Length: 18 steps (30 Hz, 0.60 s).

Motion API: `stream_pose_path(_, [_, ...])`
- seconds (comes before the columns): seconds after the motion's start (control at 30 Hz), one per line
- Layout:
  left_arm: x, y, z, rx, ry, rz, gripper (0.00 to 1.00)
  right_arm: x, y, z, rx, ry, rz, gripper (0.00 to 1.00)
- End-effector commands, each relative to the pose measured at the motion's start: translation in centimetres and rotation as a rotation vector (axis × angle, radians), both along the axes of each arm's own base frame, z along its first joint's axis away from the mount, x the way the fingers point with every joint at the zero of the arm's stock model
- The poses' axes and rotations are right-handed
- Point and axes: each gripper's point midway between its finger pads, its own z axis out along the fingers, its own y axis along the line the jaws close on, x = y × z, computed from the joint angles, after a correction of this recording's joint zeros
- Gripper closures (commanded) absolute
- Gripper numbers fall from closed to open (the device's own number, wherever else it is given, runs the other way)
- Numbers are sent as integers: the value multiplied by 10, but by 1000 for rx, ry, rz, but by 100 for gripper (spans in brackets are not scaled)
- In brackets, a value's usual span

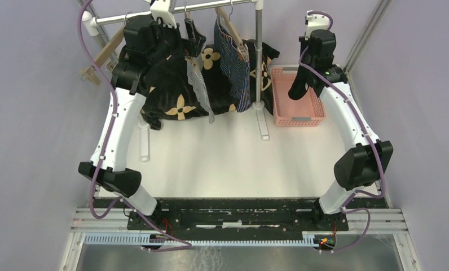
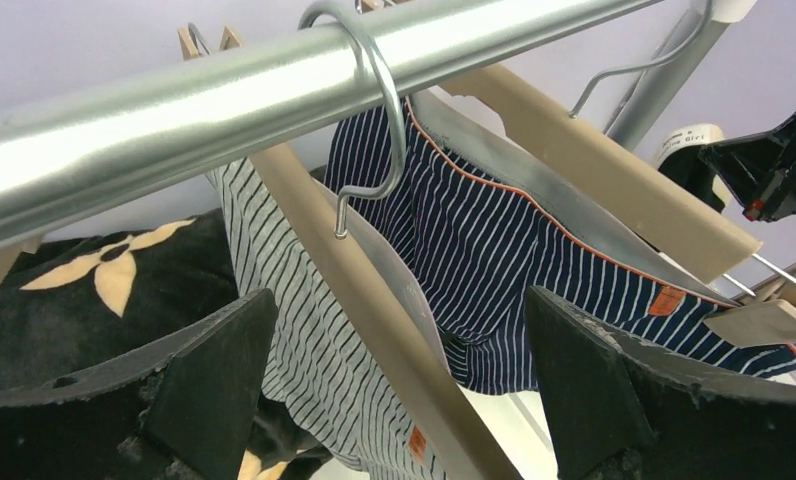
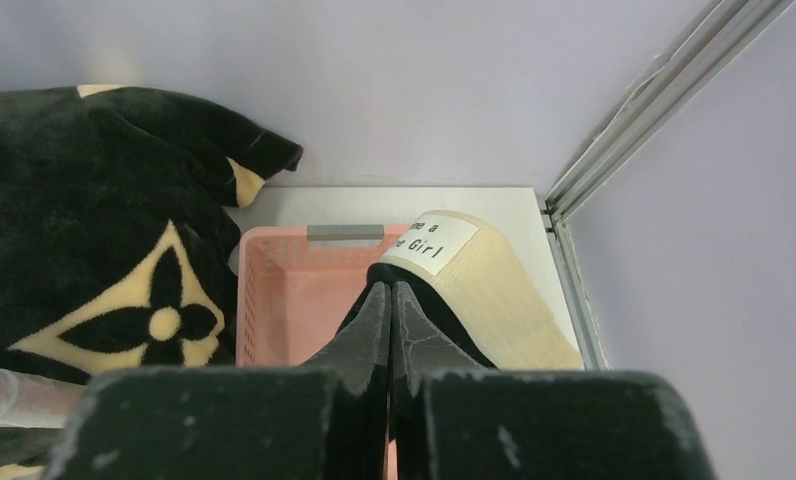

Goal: Remove the underwear clipped to the hanger

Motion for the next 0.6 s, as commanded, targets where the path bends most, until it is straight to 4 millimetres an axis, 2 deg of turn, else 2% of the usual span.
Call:
stream_pose_path(0.0, [3, 0, 11, 12, -64, -1, 1, 3, 0, -4, 12, 3, 2, 99])
stream_pose_path(0.23, [12, -3, 2, -2, -51, 2, 1, 8, 16, -86, 55, 144, 57, 99])
stream_pose_path(0.47, [25, -16, -9, -15, -29, -20, 1, -2, 18, -181, 112, 321, 15, 99])
stream_pose_path(0.5, [25, -17, -9, -16, -30, -21, 1, -3, 18, -190, 116, 343, 9, 91])
stream_pose_path(0.57, [27, -18, -9, -20, -35, -16, 1, -7, 17, -205, 122, 386, -4, 59])
